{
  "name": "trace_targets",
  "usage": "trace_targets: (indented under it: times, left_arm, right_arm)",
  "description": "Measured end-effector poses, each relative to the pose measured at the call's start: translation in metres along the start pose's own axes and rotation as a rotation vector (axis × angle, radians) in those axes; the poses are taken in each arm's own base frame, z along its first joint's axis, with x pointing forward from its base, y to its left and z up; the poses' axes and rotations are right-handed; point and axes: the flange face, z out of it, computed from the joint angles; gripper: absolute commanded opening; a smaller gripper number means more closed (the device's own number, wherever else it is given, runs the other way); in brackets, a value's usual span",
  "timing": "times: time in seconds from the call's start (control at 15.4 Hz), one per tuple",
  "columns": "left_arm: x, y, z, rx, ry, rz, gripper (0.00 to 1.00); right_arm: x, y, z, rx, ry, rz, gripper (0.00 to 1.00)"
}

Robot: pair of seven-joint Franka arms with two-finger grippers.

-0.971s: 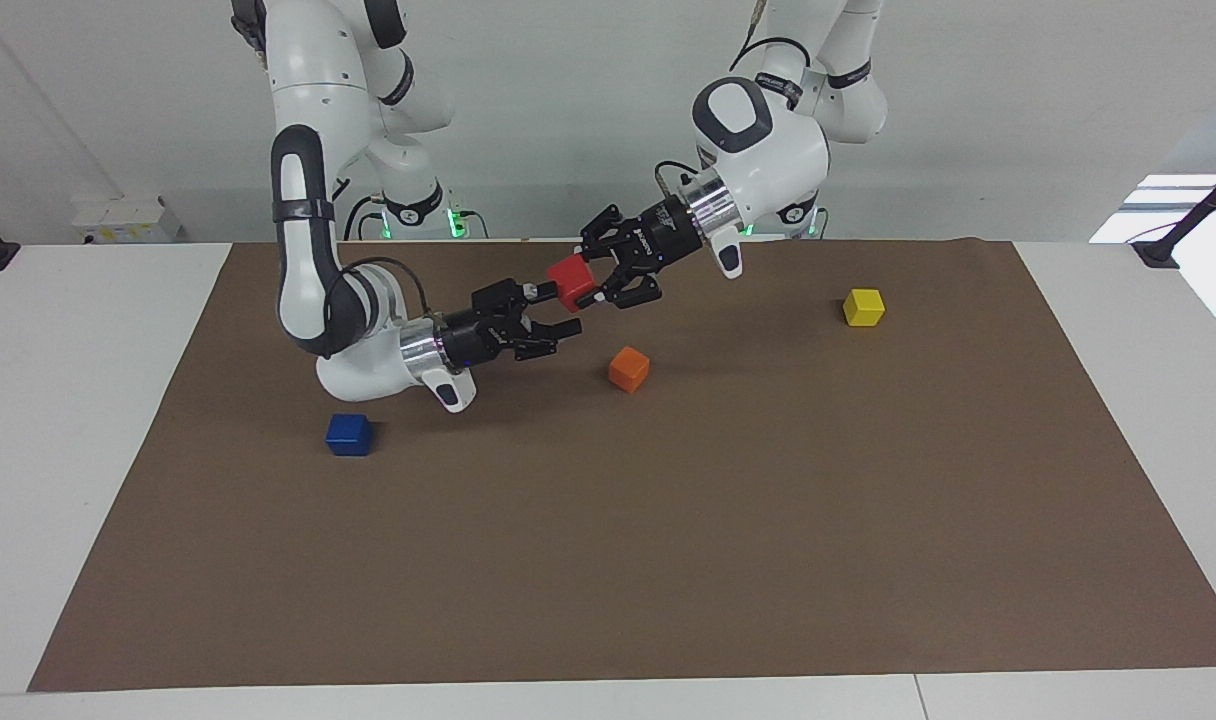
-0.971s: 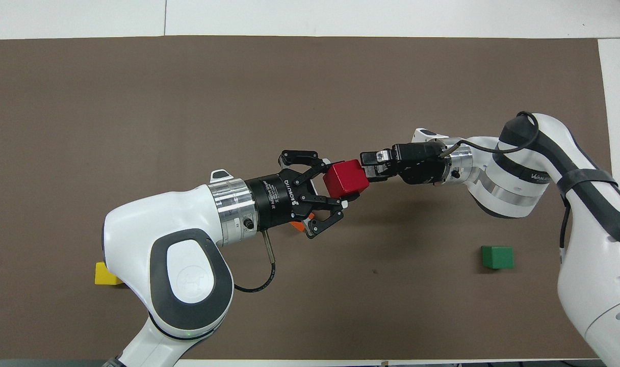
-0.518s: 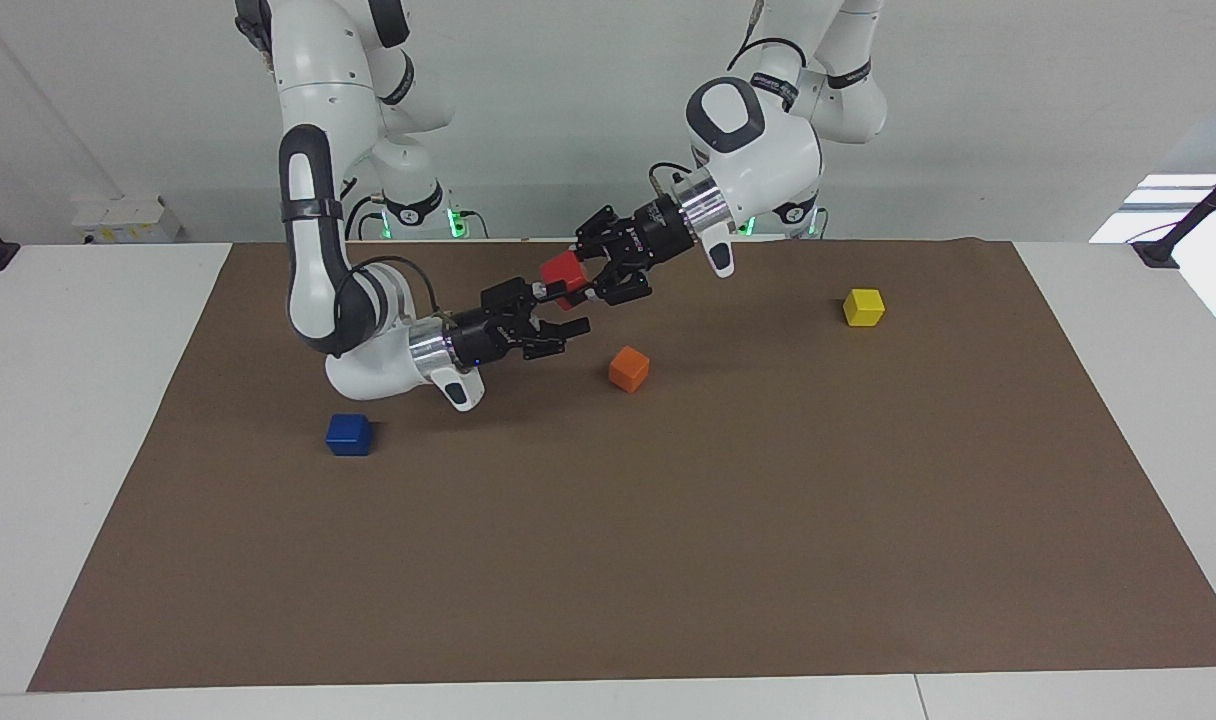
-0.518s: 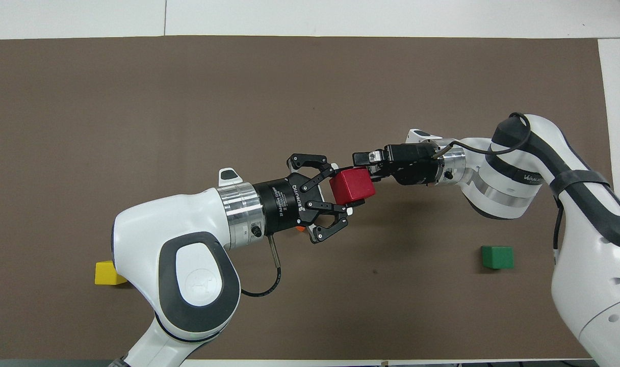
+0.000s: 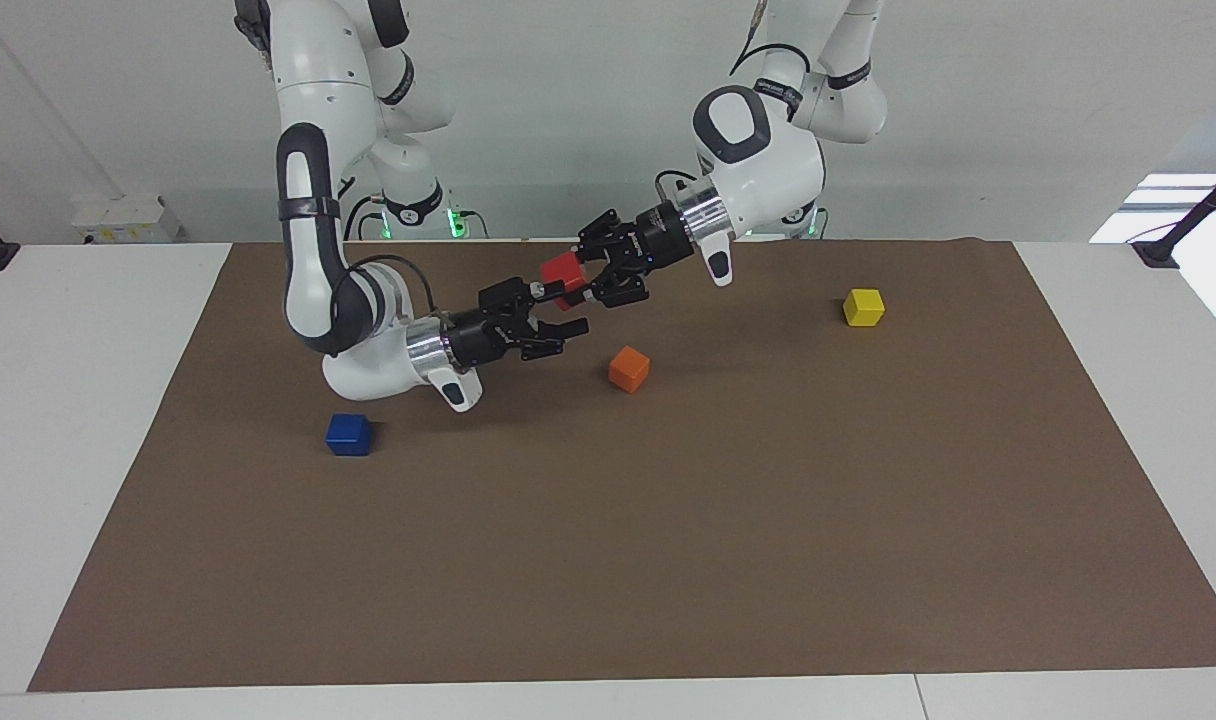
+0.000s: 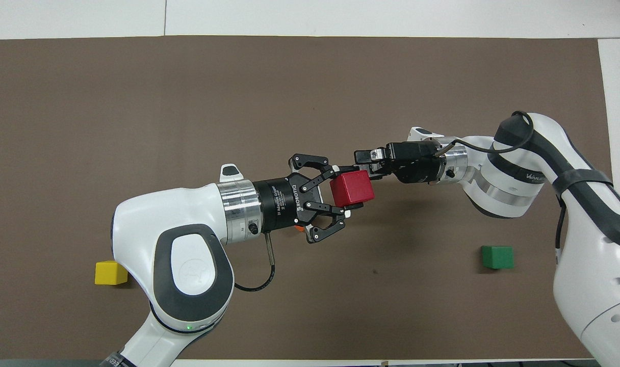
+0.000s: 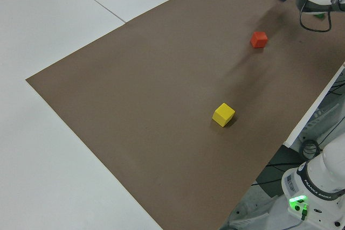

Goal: Transfer red block to right arm and stack on blue block

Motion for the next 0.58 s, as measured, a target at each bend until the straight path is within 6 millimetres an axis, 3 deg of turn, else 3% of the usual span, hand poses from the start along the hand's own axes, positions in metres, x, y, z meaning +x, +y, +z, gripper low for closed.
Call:
trace_targets:
  times: [0.58]
  left_arm:
    - [0.004, 0.018, -0.015, -0.050, -0.023, -0.025, 0.00]
  right_arm:
    - [0.003, -0.005, -0.003, -0.002, 0.004, -0.012, 1.00]
